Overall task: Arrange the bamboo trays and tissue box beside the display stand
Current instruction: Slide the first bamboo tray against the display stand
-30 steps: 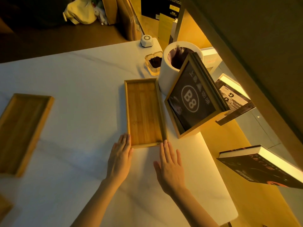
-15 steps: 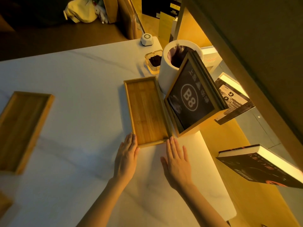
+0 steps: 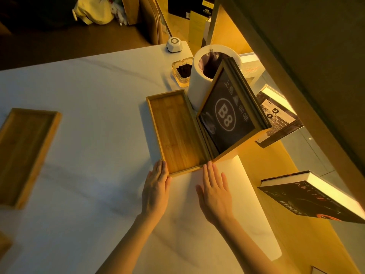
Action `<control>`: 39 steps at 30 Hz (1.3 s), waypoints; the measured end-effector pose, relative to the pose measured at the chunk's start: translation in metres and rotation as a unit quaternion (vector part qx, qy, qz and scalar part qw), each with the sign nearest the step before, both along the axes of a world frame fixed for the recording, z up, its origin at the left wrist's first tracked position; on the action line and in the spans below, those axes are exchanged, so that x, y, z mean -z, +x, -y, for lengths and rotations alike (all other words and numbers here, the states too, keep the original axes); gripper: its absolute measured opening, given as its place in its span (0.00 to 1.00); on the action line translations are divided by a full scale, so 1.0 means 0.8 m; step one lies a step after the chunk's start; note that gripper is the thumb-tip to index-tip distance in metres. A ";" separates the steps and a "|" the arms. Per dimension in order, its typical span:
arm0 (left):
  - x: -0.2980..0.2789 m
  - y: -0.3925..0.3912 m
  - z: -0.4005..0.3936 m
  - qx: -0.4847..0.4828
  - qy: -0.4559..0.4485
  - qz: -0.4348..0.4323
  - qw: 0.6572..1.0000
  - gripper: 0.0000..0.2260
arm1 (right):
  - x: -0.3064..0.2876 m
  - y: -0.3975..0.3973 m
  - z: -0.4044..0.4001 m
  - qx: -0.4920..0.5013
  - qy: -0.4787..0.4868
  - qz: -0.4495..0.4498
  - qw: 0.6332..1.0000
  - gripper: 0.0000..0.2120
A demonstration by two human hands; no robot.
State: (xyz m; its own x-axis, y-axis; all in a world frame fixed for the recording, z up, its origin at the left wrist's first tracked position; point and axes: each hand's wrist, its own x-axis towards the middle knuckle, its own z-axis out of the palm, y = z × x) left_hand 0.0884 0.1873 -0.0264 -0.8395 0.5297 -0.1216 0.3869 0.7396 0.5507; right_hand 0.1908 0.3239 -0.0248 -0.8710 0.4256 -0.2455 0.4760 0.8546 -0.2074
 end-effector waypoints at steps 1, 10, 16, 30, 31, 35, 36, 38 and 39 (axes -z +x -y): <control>-0.001 0.001 -0.001 -0.002 -0.002 -0.001 1.000 0.22 | 0.000 -0.001 0.001 0.003 0.000 -0.001 1.000 0.27; -0.004 0.001 -0.003 -0.005 -0.007 -0.001 1.000 0.22 | 0.002 -0.003 0.006 0.018 -0.004 -0.002 1.000 0.27; -0.005 -0.004 -0.005 -0.001 -0.006 0.007 1.000 0.22 | 0.004 -0.008 0.005 0.020 -0.009 -0.006 1.000 0.28; -0.005 -0.007 -0.002 0.013 -0.016 0.017 1.000 0.22 | 0.003 -0.005 0.001 0.006 -0.012 -0.014 1.000 0.27; -0.006 -0.007 -0.002 0.014 -0.019 0.018 1.000 0.22 | 0.002 -0.005 0.001 0.005 -0.013 -0.014 1.000 0.27; -0.011 -0.011 0.003 0.036 -0.044 0.034 0.998 0.24 | -0.007 -0.010 0.003 0.006 -0.003 -0.012 1.000 0.27; -0.014 -0.014 0.004 0.045 -0.048 0.039 0.997 0.24 | -0.011 -0.014 0.003 0.010 0.005 -0.013 1.000 0.27; -0.023 -0.021 0.006 0.060 -0.049 0.054 0.996 0.23 | -0.023 -0.025 0.000 0.018 0.028 -0.009 0.999 0.25; -0.029 -0.026 0.007 0.067 -0.047 0.059 0.995 0.21 | -0.029 -0.031 -0.001 0.019 0.037 -0.005 0.999 0.23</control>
